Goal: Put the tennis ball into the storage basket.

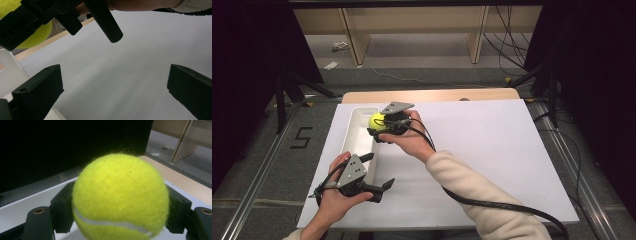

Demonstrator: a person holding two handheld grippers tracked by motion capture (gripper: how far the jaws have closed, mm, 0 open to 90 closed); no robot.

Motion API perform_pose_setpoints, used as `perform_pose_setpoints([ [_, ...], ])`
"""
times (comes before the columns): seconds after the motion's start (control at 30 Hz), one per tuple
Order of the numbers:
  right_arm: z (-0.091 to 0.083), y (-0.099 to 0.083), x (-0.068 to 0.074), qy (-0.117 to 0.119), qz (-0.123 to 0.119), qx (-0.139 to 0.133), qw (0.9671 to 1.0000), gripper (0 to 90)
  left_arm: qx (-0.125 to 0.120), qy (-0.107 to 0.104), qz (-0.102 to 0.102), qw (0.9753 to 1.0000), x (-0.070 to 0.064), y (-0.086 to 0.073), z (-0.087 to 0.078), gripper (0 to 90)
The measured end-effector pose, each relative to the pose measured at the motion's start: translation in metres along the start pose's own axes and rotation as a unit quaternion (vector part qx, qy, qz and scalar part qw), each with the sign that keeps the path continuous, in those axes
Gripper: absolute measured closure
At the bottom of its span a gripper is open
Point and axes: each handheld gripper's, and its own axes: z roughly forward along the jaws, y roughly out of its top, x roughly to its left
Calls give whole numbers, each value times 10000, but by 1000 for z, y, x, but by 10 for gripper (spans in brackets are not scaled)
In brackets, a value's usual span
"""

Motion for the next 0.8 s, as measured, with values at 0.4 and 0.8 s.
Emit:
perform_pose_setpoints([
  [0.4, 3, 1, 1, 20, 1, 18, 10000, 266, 3, -1, 9, 10000, 0, 0, 0, 0],
  [0.8, 6, 2, 4, 56, -32, 32, 10000, 267, 0, -5, 1, 10000, 0, 0, 0, 0],
])
